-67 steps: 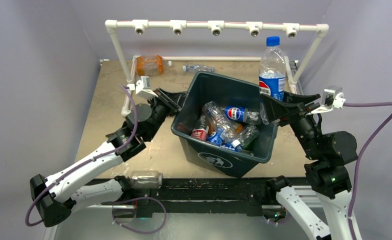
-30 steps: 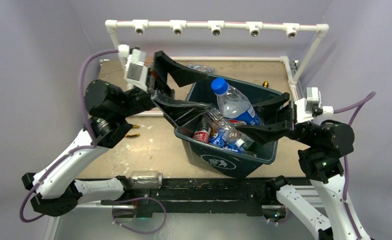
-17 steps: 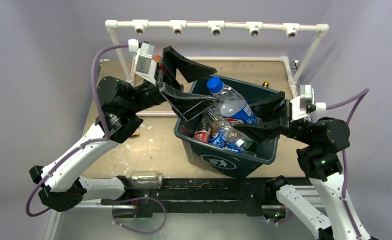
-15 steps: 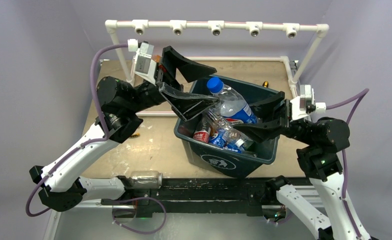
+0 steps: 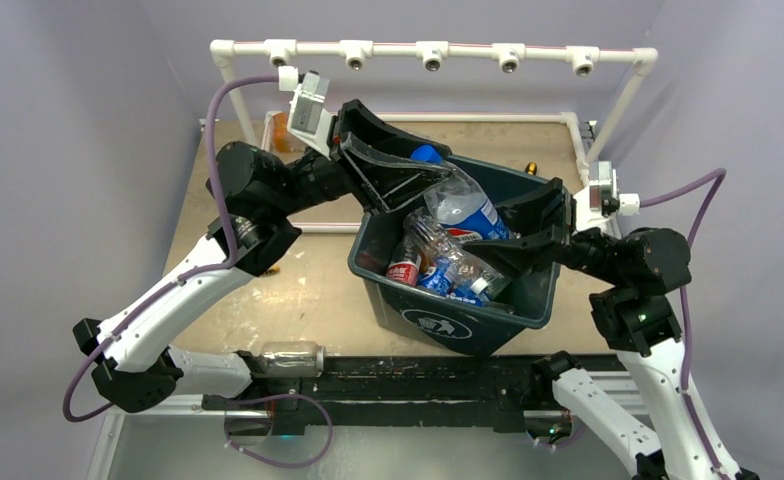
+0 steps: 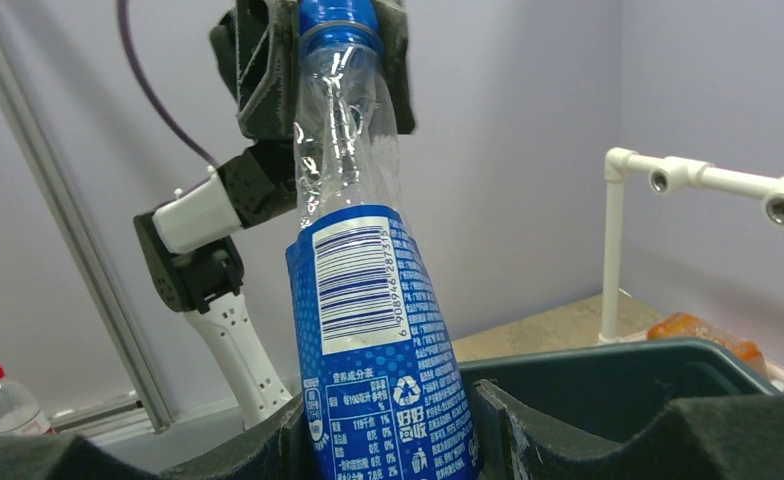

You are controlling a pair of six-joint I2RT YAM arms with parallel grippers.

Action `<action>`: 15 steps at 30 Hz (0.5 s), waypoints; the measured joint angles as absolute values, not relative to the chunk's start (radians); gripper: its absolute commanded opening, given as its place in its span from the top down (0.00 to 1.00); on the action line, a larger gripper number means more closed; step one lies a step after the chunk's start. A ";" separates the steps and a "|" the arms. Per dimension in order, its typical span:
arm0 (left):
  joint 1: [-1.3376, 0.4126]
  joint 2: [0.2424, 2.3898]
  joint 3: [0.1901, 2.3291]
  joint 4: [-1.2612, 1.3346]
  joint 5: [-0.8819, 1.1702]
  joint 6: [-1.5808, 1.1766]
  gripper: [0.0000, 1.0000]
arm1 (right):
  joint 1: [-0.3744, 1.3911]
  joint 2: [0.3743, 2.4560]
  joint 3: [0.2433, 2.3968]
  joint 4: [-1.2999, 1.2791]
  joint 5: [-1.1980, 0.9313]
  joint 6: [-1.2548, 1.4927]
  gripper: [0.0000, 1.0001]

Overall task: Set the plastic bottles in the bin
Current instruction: Place the plastic bottle in the trash bin.

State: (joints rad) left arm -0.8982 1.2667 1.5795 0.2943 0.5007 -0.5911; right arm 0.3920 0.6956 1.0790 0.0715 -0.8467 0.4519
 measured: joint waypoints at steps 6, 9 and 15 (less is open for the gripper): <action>-0.900 1.265 1.580 0.288 0.500 -0.588 1.00 | 0.393 0.699 1.085 0.053 -0.824 0.448 0.02; -0.900 1.252 1.566 0.272 0.466 -0.568 1.00 | 0.393 0.698 1.118 0.019 -0.776 0.439 0.01; -0.900 1.202 1.533 0.229 0.328 -0.498 1.00 | 0.398 0.662 1.244 -0.097 -0.577 0.410 0.01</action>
State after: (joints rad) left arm -0.8997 1.2022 1.5330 0.2295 0.3283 -0.4976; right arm 0.3985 0.6624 1.2442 -0.0975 -0.5766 0.4095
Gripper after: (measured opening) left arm 0.335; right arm 0.987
